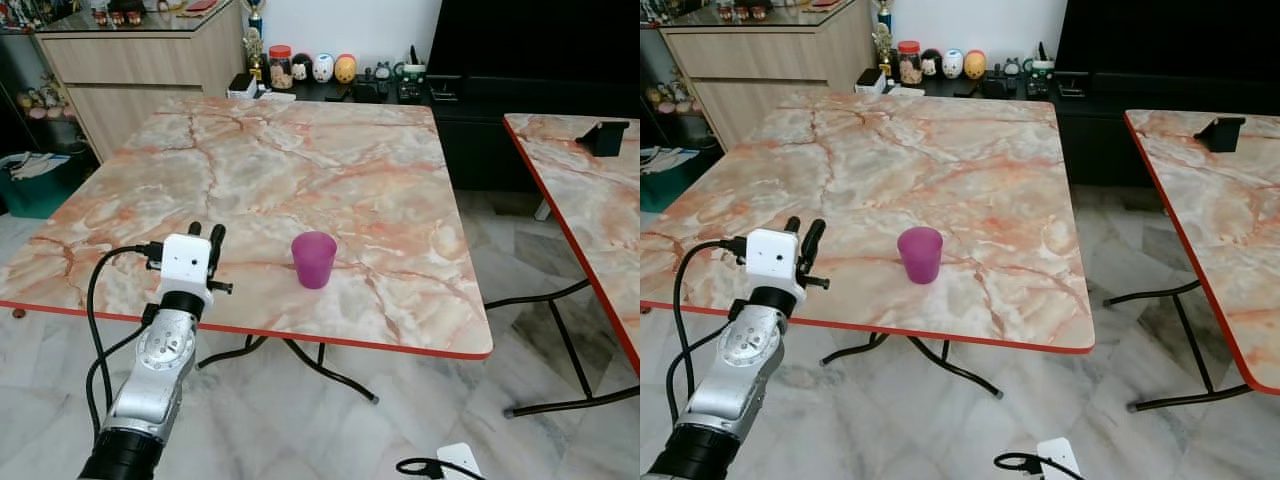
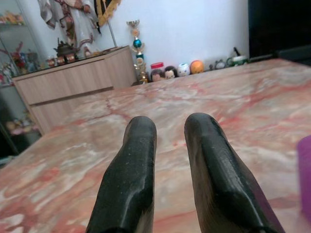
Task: Setting the table
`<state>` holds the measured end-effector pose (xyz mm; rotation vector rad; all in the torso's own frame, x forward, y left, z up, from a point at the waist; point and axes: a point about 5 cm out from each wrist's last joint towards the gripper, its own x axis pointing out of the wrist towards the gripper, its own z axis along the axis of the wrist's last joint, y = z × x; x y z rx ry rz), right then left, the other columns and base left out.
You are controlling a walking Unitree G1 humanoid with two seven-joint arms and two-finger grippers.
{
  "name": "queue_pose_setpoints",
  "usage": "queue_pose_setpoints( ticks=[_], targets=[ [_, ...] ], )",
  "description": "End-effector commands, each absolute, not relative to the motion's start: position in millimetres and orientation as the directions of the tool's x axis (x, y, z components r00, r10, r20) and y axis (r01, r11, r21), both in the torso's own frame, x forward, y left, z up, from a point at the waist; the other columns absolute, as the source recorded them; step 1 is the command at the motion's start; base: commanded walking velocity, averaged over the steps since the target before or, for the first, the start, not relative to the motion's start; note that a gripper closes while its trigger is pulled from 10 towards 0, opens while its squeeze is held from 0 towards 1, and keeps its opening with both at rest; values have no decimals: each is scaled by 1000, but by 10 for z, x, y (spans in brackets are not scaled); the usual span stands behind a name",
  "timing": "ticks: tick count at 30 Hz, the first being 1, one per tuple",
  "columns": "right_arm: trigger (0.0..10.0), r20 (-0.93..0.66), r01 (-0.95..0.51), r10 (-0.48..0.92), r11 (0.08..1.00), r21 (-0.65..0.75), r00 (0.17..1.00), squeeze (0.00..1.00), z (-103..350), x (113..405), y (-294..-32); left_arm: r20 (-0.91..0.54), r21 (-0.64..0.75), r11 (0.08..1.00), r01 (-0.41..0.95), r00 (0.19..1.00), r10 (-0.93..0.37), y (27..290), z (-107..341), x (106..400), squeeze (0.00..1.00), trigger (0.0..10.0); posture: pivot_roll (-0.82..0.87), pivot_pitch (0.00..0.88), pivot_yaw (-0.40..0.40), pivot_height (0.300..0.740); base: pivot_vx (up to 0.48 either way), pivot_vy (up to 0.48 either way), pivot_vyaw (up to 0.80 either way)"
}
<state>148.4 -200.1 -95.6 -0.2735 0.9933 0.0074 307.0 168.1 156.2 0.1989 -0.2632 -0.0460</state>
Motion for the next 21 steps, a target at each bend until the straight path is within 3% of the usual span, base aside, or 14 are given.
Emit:
queue_pose_setpoints(
  ticks=[1, 15, 21],
  targets=[
    [10000, -835, -109, -116, 972, -206, 538, 0, -961, 1482, -1997, 261, 168, 985, 50, 961, -93, 1633, 1646, 3051, 0, 10000, 52, 0, 10, 740, 0, 0, -481],
    [10000, -836, -122, -106, 972, -202, 539, 0, -957, 1506, -1973, 243, 127, 990, 55, 966, -85, 1599, 1700, 3034, 0, 10000, 54, 0, 8, 740, 0, 0, -703],
    [10000, -831, -141, -96, 969, -204, 549, 0, -953, 1524, -1940, 235, 113, 992, 62, 968, -87, 1595, 1692, 3027, 0, 10000, 51, 0, 9, 740, 0, 0, -83]
  ],
)
